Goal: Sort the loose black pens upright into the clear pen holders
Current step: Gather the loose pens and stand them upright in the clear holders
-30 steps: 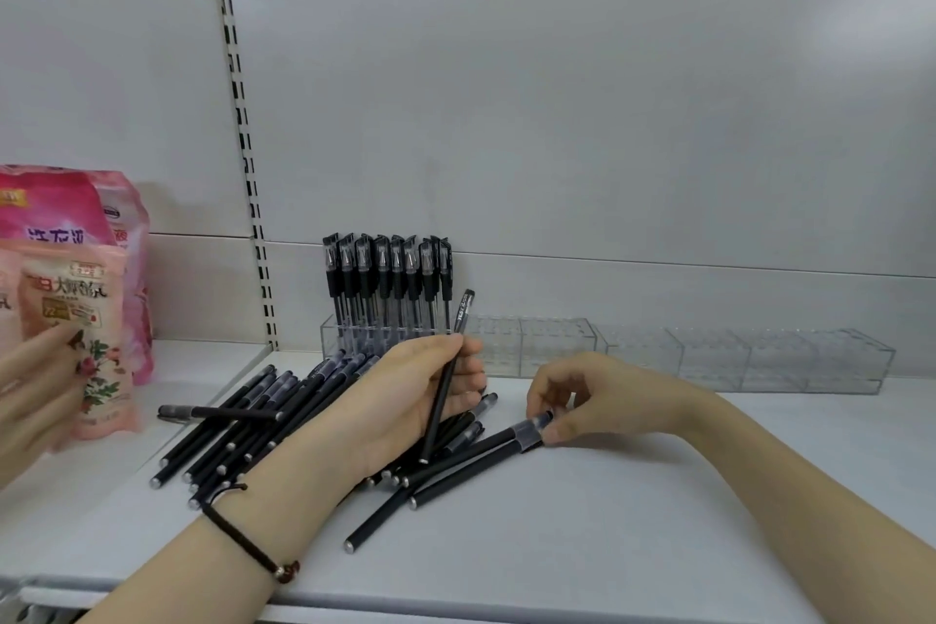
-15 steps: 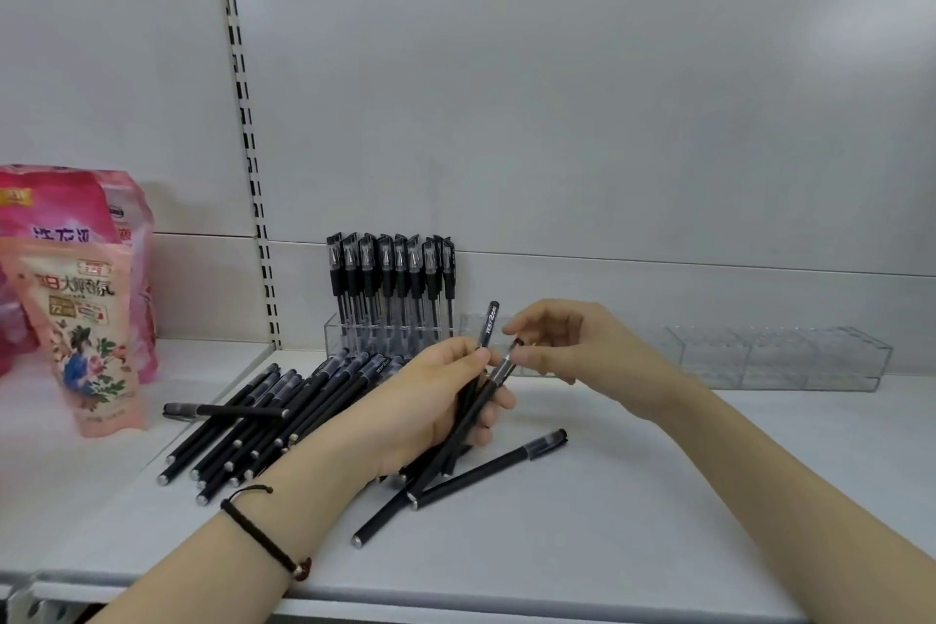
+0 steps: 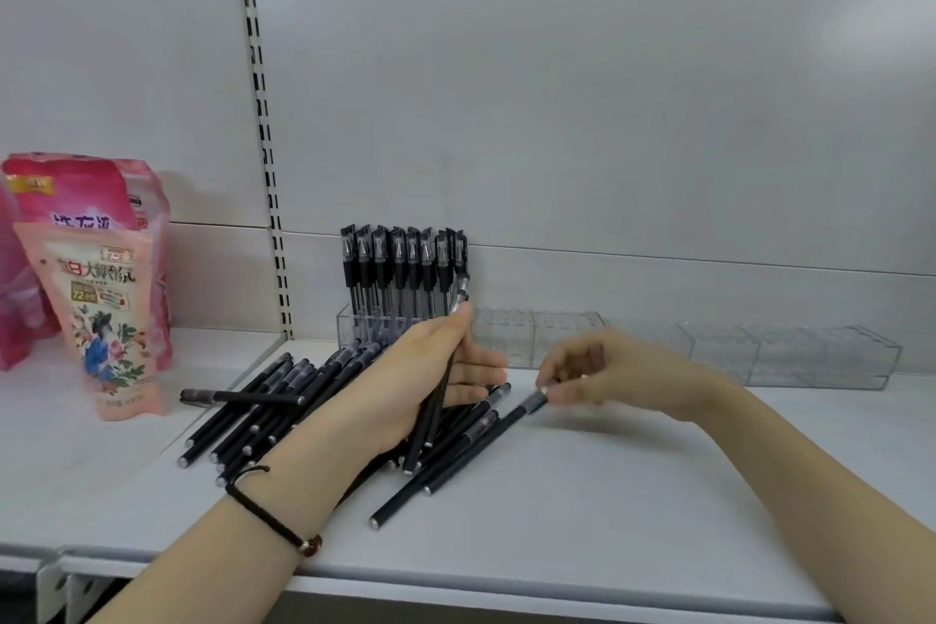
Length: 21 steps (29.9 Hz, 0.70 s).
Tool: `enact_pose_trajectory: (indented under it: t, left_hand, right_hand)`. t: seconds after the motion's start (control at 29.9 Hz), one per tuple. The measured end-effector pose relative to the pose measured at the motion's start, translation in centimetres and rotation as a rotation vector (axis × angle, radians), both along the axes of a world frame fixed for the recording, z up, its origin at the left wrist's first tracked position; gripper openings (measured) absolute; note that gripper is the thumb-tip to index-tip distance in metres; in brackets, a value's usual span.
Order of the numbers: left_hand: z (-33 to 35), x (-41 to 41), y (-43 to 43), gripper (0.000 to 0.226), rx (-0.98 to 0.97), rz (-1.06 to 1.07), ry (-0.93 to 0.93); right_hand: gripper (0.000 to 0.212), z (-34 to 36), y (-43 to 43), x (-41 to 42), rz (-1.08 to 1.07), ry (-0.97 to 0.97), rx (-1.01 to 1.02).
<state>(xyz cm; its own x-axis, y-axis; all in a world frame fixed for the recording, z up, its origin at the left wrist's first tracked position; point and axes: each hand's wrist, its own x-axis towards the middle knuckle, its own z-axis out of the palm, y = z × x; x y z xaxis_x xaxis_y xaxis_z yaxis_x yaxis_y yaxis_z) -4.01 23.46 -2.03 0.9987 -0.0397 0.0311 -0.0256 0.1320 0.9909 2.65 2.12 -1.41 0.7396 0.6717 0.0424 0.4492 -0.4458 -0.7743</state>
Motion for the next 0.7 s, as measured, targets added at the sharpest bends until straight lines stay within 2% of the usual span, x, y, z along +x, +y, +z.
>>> enact_pose_trajectory:
  t: [0.07, 0.17, 0.23, 0.3, 0.37, 0.44, 0.54, 0.7]
  left_hand:
    - [-0.1, -0.2, -0.3, 0.035, 0.079, -0.061, -0.019]
    - [-0.2, -0.5, -0.5, 0.044, 0.119, -0.104, -0.007]
    - [-0.2, -0.5, -0.3, 0.041, 0.122, -0.096, -0.015]
    - [-0.1, -0.4, 0.1, 0.035, 0.069, -0.055, -0.023]
    - [0.1, -0.1, 0.7, 0.035, -0.020, 0.022, -0.035]
    - [0.2, 0.1, 1.2, 0.032, -0.099, 0.094, -0.051]
    - [0.4, 0.1, 1.5, 0.027, -0.151, 0.114, -0.051]
    - [0.2, 0.2, 1.5, 0.028, -0.147, 0.110, -0.042]
  right_hand:
    - [0.009, 0.6, 0.9, 0.0, -0.003, 0.023, 0.174]
    - [0.012, 1.4, 2.8, -0.1, 0.010, -0.002, 0.262]
    - [0.020, 1.8, 4.0, -0.2, 0.014, 0.006, 0.316]
    - [0.029, 1.4, 4.8, 0.0, -0.028, 0.041, 0.372]
    - [0.026, 0.5, 5.0, 0.3, -0.082, 0.061, 0.394]
    - [0.018, -0.7, 4.7, 0.6, -0.070, 0.027, 0.297]
    - [0.012, -2.2, 4.3, 0.7, 0.004, -0.108, 0.030]
    - [0.022, -2.5, 4.3, 0.5, 0.130, -0.252, -0.046]
